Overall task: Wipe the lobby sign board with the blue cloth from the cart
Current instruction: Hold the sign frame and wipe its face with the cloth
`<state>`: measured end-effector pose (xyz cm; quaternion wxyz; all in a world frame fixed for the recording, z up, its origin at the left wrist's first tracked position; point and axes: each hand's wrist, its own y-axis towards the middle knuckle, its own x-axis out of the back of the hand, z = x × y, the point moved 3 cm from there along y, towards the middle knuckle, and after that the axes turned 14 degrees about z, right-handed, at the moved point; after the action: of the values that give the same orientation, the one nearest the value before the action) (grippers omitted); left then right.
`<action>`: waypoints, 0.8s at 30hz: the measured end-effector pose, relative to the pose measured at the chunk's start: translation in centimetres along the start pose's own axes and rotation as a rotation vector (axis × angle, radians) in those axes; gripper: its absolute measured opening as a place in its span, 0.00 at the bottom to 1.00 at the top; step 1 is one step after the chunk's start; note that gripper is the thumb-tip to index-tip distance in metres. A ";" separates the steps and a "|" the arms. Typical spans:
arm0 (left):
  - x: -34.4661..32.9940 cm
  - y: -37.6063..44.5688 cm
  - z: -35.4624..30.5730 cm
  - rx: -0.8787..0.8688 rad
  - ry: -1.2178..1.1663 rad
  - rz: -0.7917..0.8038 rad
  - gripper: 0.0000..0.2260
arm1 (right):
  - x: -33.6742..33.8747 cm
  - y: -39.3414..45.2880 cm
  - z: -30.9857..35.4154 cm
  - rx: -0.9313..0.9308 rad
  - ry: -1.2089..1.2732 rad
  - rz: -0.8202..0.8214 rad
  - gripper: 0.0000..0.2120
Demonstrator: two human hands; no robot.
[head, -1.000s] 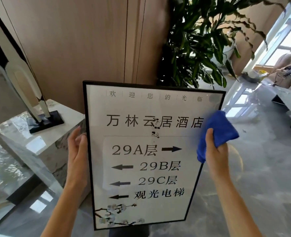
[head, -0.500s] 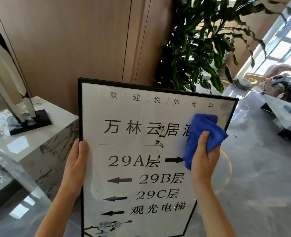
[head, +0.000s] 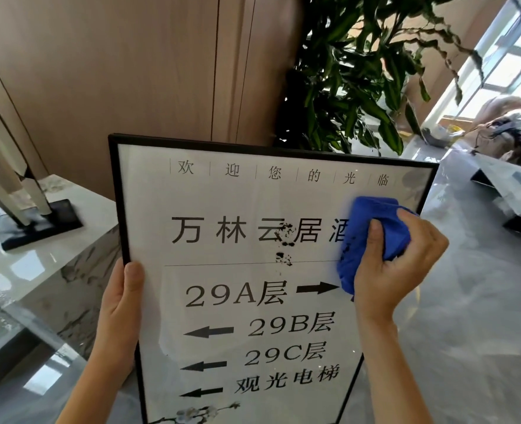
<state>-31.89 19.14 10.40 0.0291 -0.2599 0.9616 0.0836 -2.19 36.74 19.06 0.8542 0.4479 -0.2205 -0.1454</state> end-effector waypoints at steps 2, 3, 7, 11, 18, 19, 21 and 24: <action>0.0 -0.1 -0.2 0.005 0.004 -0.027 0.21 | -0.1 -0.1 0.0 0.046 -0.062 0.040 0.08; -0.1 -0.2 -0.2 0.004 0.008 -0.046 0.21 | -0.1 -0.2 0.0 0.037 -0.073 0.065 0.08; 0.1 -0.3 0.1 0.021 0.030 -0.101 0.23 | -0.6 -1.4 0.1 -0.061 -0.067 0.213 0.19; 0.3 -0.3 0.4 0.023 0.012 -0.104 0.23 | -1.4 -2.8 0.5 -0.093 -0.181 0.326 0.24; 0.3 0.0 1.0 0.033 0.039 -0.089 0.18 | -3.0 -2.9 2.5 -0.103 -0.170 0.276 0.24; 0.3 0.0 1.1 0.036 0.050 -0.092 0.16 | -3.5 -3.3 3.1 -0.094 -0.170 0.283 0.23; 0.3 -0.1 1.2 0.046 0.074 -0.102 0.15 | -4.6 -4.3 4.0 -0.069 -0.182 0.277 0.23; 0.2 -0.3 1.1 0.047 0.074 -0.096 0.21 | -6.5 -5.9 5.7 -0.049 -0.185 0.286 0.24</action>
<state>-31.87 18.96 9.25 0.0035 -0.3079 0.9501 0.0498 -10.97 32.33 15.46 0.8530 0.3756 -0.3559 -0.0685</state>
